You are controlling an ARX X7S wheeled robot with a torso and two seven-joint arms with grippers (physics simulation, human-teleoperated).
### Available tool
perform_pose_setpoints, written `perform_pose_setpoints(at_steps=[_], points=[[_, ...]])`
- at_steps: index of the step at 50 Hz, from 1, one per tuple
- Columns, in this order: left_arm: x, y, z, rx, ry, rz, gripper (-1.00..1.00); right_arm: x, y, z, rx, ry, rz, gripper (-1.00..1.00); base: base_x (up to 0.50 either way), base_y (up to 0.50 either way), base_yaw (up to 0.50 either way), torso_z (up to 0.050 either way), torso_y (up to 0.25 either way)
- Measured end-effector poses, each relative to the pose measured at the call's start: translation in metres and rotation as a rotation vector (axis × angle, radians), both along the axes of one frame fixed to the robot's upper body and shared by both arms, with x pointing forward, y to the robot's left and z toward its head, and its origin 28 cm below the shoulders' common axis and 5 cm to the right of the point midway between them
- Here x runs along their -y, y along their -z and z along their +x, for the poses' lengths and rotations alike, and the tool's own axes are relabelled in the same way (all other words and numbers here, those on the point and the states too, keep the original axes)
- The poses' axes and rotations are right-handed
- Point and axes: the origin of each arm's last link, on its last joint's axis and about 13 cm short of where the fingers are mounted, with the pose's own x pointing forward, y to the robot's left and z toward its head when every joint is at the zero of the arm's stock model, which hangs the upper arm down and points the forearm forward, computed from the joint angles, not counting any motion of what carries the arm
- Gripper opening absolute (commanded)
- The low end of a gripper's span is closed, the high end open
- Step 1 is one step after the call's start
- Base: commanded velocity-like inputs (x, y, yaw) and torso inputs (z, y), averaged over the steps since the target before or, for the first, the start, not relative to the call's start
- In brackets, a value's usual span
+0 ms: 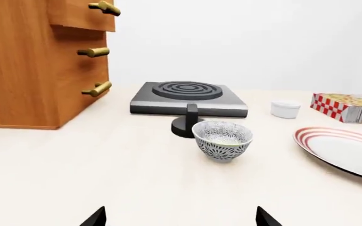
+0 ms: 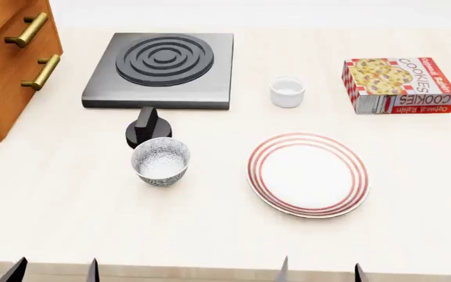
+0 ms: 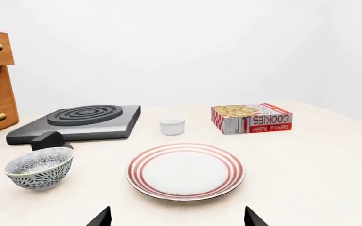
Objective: Pick the akita bowl on the wooden cabinet and place it on the plate.
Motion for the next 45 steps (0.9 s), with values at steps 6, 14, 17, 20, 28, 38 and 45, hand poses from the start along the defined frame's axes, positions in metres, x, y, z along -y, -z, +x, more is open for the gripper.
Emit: perform_pose_setpoints(at_steps=[6,14,17,20,28,38,45], points=[[0.001,-0.015,0.000,0.053,0.015,-0.023,1.00,0.001,-0.021,-0.001,0.044,0.043,0.000,1.00,0.00,0.00,0.00,0.000,0.000],[0.006,-0.057,0.011,0.180,0.036,-0.044,1.00,0.002,-0.081,-0.003,0.183,0.030,0.029,1.00,0.00,0.00,0.00,0.000,0.000],[0.007,-0.067,0.012,0.211,0.042,-0.049,1.00,0.001,-0.094,-0.006,0.217,0.021,0.033,1.00,0.00,0.00,0.00,0.000,0.000],[0.007,-0.075,0.013,0.234,0.045,-0.053,1.00,0.001,-0.103,-0.010,0.242,0.013,0.037,1.00,0.00,0.00,0.00,0.000,0.000],[0.007,-0.087,0.013,0.274,0.050,-0.054,1.00,-0.001,-0.117,-0.016,0.284,-0.007,0.036,1.00,0.00,0.00,0.00,0.000,0.000],[0.004,-0.100,0.014,0.310,0.045,-0.030,1.00,-0.001,-0.125,-0.021,0.312,-0.012,0.033,1.00,0.00,0.00,0.00,0.000,0.000],[0.002,-0.119,0.018,0.342,0.052,0.011,1.00,0.000,-0.129,-0.023,0.328,-0.008,0.031,1.00,0.00,0.00,0.00,0.000,0.000]])
